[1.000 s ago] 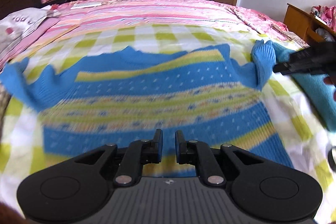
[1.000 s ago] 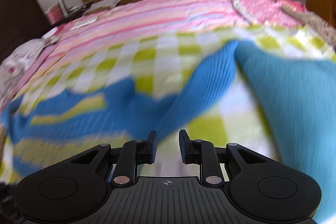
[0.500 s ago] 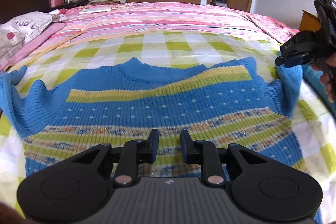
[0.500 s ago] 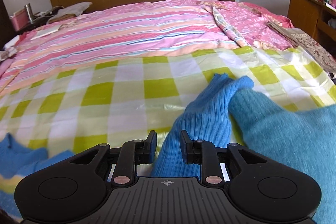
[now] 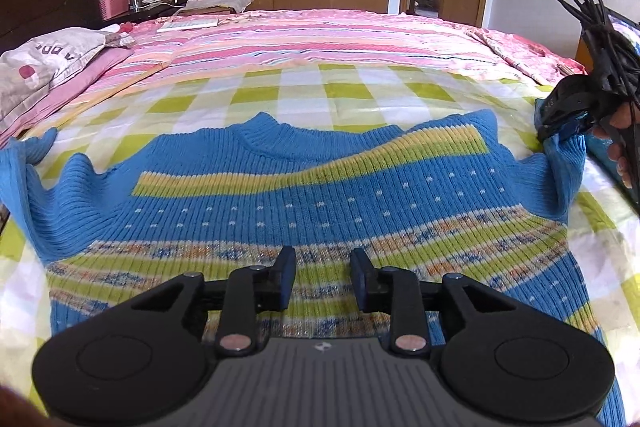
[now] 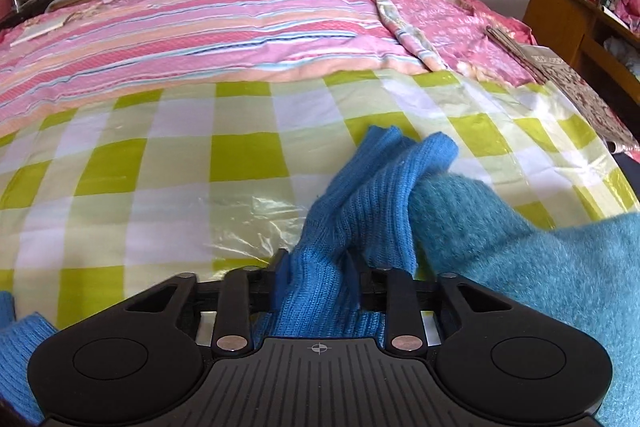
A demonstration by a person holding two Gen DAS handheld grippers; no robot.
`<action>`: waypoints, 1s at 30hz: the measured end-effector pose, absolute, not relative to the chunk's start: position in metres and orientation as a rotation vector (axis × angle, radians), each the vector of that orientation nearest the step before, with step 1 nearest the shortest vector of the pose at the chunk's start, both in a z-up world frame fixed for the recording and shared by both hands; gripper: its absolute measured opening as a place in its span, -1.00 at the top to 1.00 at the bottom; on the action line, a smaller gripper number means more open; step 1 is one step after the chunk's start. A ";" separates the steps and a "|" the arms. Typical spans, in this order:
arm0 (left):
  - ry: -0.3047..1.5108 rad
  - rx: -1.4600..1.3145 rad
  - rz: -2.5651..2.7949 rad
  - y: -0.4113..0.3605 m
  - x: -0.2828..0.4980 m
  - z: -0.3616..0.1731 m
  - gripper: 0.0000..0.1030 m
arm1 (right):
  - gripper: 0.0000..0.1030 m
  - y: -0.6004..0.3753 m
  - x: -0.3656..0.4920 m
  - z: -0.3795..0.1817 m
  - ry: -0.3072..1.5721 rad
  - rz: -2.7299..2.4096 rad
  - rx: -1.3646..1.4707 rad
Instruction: Fold small clothes
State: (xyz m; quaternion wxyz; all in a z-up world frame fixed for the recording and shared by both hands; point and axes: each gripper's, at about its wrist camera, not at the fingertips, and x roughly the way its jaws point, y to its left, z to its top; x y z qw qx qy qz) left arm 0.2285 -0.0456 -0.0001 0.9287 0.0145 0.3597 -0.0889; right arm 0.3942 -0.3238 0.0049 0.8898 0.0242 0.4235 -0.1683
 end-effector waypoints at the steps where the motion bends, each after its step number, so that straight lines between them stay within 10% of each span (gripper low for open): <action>1: 0.738 0.030 -0.182 -0.045 0.227 0.000 0.31 | 0.80 -0.325 0.393 0.006 0.880 -0.350 0.047; 16: 0.714 -0.008 -0.136 -0.003 0.195 0.021 0.30 | 0.84 -0.261 0.282 0.114 0.575 0.140 0.227; 30: 0.702 -0.035 -0.062 0.032 0.193 0.021 0.30 | 0.65 -0.184 0.255 0.100 0.712 0.455 0.069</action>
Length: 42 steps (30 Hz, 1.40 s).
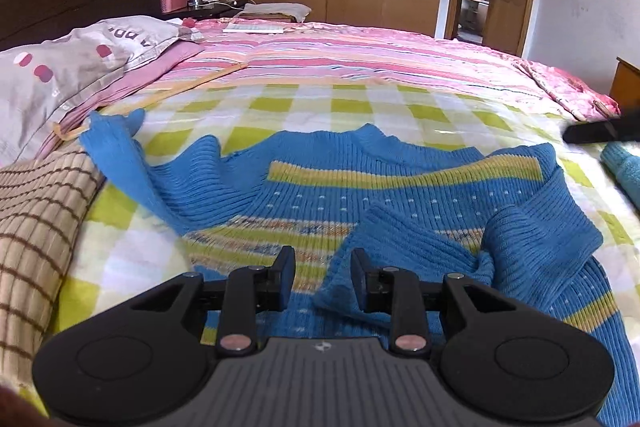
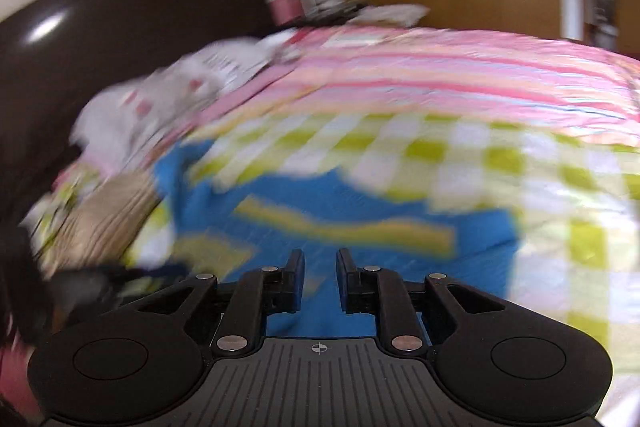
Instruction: Fold small clothes
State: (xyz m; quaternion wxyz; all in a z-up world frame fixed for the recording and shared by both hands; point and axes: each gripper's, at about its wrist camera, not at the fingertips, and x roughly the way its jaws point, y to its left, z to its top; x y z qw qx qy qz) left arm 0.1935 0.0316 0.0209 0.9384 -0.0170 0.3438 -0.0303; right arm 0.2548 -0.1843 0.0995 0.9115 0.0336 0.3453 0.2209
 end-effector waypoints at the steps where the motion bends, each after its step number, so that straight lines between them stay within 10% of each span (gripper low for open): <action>1: 0.702 -0.031 -0.064 0.030 0.196 0.020 0.30 | 0.61 -0.191 0.267 0.098 0.695 0.410 0.055; 16: 0.668 0.021 -0.101 0.011 0.231 0.009 0.30 | 0.17 -0.173 0.395 0.020 0.994 0.405 -0.103; 21: 0.659 0.022 -0.097 0.011 0.239 0.007 0.29 | 0.84 -0.173 0.394 0.024 0.961 0.382 -0.043; 42: 0.659 0.056 -0.062 0.009 0.253 0.000 0.28 | 0.71 -0.229 0.365 0.052 0.765 0.157 0.036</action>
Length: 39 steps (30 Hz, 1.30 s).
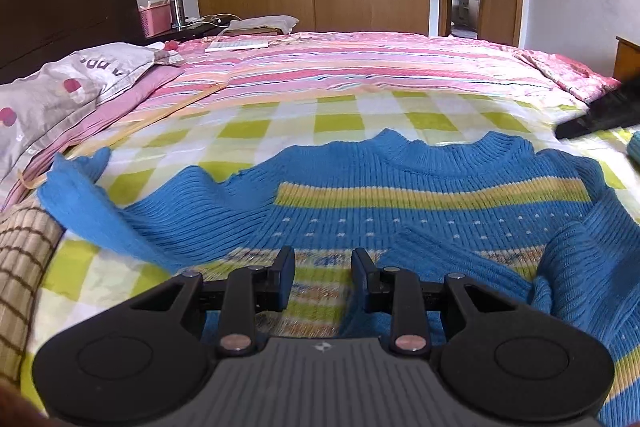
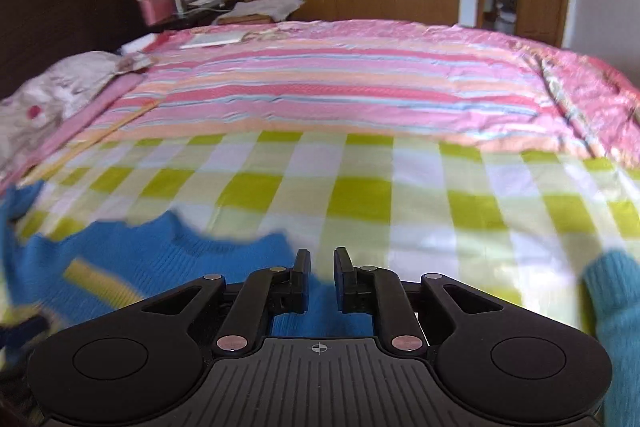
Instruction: Fold small clothes
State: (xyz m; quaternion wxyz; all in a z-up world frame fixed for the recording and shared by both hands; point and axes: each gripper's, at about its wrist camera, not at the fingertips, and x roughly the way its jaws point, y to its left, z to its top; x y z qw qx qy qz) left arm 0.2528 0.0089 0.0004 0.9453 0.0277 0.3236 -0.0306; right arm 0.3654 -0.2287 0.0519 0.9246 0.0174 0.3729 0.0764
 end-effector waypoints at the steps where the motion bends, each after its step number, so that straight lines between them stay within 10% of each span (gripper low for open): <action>1: 0.662 0.060 -0.063 0.009 0.252 0.000 0.28 | 0.71 -0.231 0.356 0.050 0.771 0.177 0.040; 10: 0.678 0.106 -0.031 0.005 0.245 -0.003 0.28 | 0.90 -0.260 0.335 0.012 0.869 0.000 0.003; 26: 0.705 0.052 -0.012 0.050 0.172 0.005 0.24 | 0.62 -0.113 0.245 0.055 0.783 0.518 -0.104; 31: 0.710 0.004 -0.038 0.063 0.168 0.005 0.17 | 0.05 -0.067 0.246 0.033 0.824 0.559 -0.178; 39: 0.702 -0.042 -0.069 0.082 0.167 0.007 0.17 | 0.82 -0.061 0.263 0.025 0.828 0.398 -0.178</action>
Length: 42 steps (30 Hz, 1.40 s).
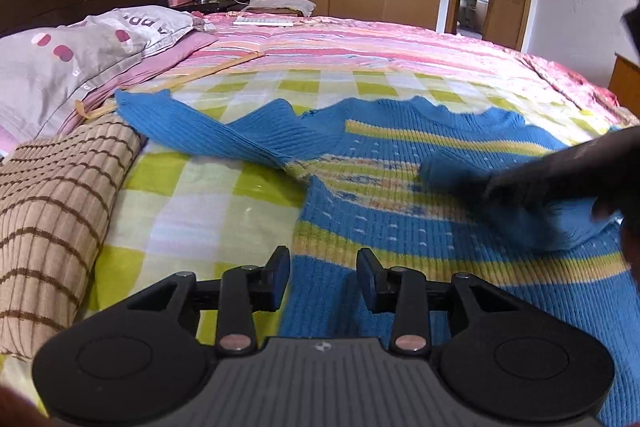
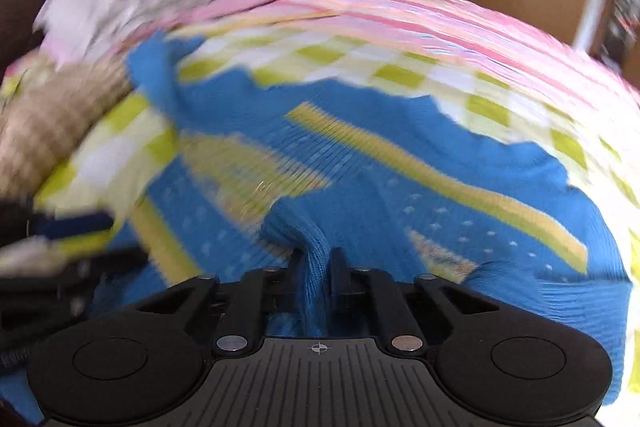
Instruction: Fold small clothes
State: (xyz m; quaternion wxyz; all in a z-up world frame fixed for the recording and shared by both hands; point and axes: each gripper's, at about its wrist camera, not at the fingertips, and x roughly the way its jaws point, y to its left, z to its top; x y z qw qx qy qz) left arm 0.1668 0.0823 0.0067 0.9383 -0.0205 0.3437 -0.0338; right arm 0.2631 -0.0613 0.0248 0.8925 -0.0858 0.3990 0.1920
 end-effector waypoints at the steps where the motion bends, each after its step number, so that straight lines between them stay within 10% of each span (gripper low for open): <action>1: 0.697 -0.053 -0.067 0.085 0.167 0.008 0.17 | 0.82 -0.067 0.266 0.034 0.805 0.381 -0.133; 8: 0.664 -0.101 -0.047 0.100 0.167 0.018 0.17 | 0.82 -0.073 0.272 0.087 0.576 0.315 0.019; 19: 0.686 -0.092 -0.055 0.100 0.168 0.011 0.16 | 0.40 -0.022 0.265 0.017 0.777 0.507 -0.056; 42: 0.675 -0.090 -0.068 0.100 0.177 0.002 0.16 | 0.18 -0.060 0.322 0.025 0.824 0.603 -0.148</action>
